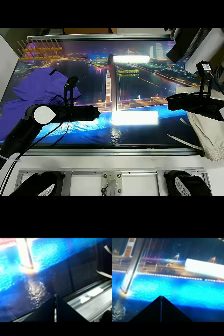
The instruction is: Fold the clothes and pants, and hang the long-sleeved shirts on hangers.
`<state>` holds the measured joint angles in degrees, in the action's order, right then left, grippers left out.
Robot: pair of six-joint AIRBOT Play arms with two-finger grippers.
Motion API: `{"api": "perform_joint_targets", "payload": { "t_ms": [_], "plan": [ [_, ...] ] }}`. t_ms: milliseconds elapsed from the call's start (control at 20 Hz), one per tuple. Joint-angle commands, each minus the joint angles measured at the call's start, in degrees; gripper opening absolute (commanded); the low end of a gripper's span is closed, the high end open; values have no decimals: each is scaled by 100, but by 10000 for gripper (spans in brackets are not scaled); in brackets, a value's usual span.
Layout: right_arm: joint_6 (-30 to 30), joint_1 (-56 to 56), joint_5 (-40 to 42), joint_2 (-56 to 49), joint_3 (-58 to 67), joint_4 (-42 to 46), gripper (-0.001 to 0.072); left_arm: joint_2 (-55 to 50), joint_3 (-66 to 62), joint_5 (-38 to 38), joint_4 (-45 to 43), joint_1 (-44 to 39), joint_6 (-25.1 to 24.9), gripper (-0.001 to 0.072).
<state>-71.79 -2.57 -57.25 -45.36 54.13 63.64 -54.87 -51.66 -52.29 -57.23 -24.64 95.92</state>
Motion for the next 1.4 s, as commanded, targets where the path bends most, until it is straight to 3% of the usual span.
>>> {"api": "perform_joint_targets", "payload": {
  "t_ms": [0, 650, 850, 900, 950, 1050, 1200, 1350],
  "plan": [
    [0, 4, 0, -2, -2, -2, 24, 0, -4, -2, -2, -2, -11, 7],
    [0, 4, -2, -2, -2, -2, 24, 0, -4, 605, -22, 4, -13, 8],
    [0, 4, -2, -2, -2, -2, 24, 4, -17, 935, -26, 452, -118, 12],
    [0, 4, 0, -2, -2, -2, 24, 4, -17, 927, -24, 734, -527, 284],
    [0, 4, 0, -2, -2, -2, 24, 2, -17, 922, -26, 1060, -914, 712],
    [0, 4, -2, -2, -2, -2, 24, -2, -17, 929, -463, 1954, -1294, 705],
    [0, 4, 0, -2, -2, -2, 25, -256, -17, 831, -1886, 3152, -1292, 705],
    [0, 4, 0, -2, -2, -2, 24, -918, -17, 656, -2457, 3926, -1303, 705]
  ]
}}
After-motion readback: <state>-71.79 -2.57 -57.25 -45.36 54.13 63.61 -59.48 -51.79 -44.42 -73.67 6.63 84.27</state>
